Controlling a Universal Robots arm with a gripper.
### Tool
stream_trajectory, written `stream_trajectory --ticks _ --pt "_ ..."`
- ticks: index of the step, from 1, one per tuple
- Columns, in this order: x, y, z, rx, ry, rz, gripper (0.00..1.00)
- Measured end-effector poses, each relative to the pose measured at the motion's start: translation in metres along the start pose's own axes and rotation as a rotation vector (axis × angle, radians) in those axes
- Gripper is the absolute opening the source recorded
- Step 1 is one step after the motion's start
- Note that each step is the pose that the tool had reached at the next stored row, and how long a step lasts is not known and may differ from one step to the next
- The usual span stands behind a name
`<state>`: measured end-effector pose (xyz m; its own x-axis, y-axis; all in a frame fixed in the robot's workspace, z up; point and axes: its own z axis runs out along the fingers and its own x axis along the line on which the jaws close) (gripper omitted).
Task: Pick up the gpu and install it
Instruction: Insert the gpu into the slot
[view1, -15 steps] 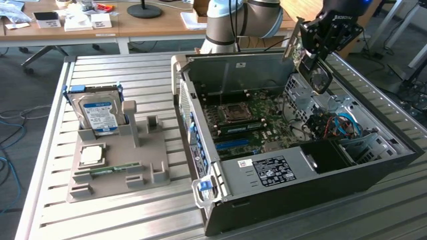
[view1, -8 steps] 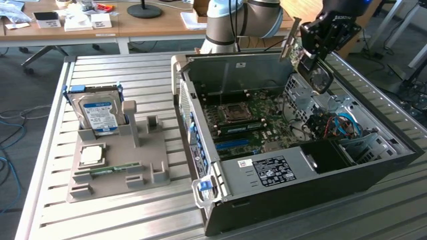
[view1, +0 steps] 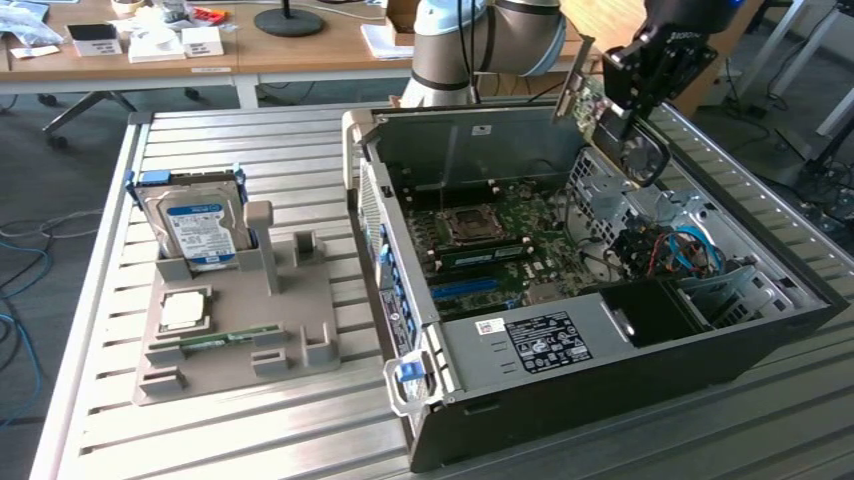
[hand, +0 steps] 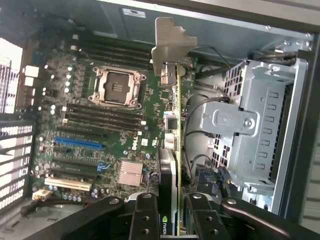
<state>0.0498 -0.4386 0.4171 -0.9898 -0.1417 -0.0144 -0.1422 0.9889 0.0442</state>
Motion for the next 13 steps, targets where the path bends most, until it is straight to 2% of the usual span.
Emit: stream_trajectory --ticks 3,10,13 --pt "0.0003 0.0 0.0 -0.0001 0.0011 -0.025 0.27" --pt "0.0003 0.0 0.0 -0.0001 0.0013 -0.028 0.27" --pt "0.0004 0.0 0.0 -0.0002 0.0022 -0.047 0.27"
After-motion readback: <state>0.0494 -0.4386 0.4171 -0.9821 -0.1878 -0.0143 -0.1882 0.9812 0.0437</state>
